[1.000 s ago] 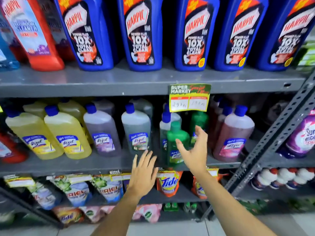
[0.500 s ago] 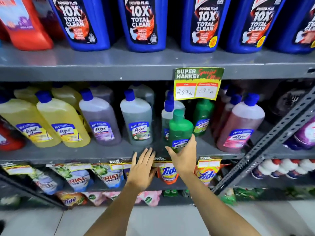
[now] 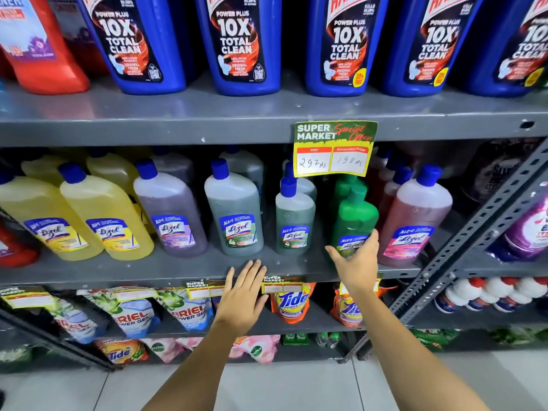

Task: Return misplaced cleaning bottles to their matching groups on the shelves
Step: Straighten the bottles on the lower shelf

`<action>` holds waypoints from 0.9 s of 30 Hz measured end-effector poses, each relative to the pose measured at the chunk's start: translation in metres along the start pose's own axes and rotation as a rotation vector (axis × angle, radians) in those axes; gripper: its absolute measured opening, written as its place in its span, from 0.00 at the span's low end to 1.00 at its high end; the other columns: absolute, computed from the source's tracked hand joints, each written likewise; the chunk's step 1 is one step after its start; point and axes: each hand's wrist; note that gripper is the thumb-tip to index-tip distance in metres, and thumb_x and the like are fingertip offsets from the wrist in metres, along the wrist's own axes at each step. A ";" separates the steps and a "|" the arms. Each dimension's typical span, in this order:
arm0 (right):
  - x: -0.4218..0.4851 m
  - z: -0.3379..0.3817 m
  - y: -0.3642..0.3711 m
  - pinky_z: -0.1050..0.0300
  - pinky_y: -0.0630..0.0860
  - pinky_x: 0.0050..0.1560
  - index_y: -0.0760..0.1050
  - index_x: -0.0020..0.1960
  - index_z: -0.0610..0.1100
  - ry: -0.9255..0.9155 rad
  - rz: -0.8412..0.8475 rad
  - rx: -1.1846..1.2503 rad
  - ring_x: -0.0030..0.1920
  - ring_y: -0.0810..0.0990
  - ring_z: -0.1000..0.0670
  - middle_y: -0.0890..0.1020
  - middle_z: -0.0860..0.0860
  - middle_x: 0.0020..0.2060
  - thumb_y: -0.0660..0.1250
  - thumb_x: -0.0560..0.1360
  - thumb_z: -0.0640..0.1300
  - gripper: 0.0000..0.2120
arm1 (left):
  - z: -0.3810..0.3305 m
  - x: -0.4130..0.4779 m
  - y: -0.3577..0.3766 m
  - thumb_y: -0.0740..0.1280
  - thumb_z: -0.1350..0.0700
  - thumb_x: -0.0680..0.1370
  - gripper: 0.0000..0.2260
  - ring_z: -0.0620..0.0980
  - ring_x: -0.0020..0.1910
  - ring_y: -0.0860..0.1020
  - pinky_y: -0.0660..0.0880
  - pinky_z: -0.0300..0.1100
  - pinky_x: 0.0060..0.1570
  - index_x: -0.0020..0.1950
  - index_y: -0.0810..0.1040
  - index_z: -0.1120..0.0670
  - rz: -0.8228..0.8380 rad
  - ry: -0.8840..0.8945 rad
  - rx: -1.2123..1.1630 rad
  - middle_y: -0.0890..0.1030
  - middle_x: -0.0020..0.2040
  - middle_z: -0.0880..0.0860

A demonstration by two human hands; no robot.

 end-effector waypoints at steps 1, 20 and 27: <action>0.001 -0.002 -0.001 0.52 0.73 0.55 0.59 0.67 0.49 -0.002 -0.003 -0.001 0.60 0.76 0.43 0.73 0.47 0.60 0.82 0.61 0.52 0.43 | 0.000 0.000 0.000 0.59 0.48 0.82 0.26 0.52 0.77 0.55 0.48 0.59 0.75 0.78 0.58 0.55 0.002 0.001 -0.002 0.59 0.78 0.53; 0.000 -0.002 0.005 0.43 0.75 0.58 0.58 0.69 0.46 -0.005 -0.031 -0.026 0.60 0.75 0.39 0.73 0.43 0.60 0.82 0.62 0.51 0.45 | -0.002 -0.002 -0.004 0.54 0.44 0.83 0.27 0.48 0.78 0.49 0.42 0.56 0.75 0.79 0.54 0.53 0.031 -0.021 -0.024 0.55 0.79 0.51; -0.049 0.007 -0.012 0.48 0.60 0.74 0.54 0.77 0.39 -0.128 -0.071 -0.006 0.74 0.62 0.40 0.64 0.39 0.73 0.67 0.75 0.60 0.41 | -0.008 -0.008 -0.033 0.49 0.41 0.82 0.28 0.54 0.78 0.48 0.50 0.61 0.74 0.78 0.56 0.54 -0.050 -0.021 0.065 0.51 0.79 0.54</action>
Point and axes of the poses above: each hand's wrist, its own x-axis towards the middle knuckle, its own y-axis out of the palm, z = x × y
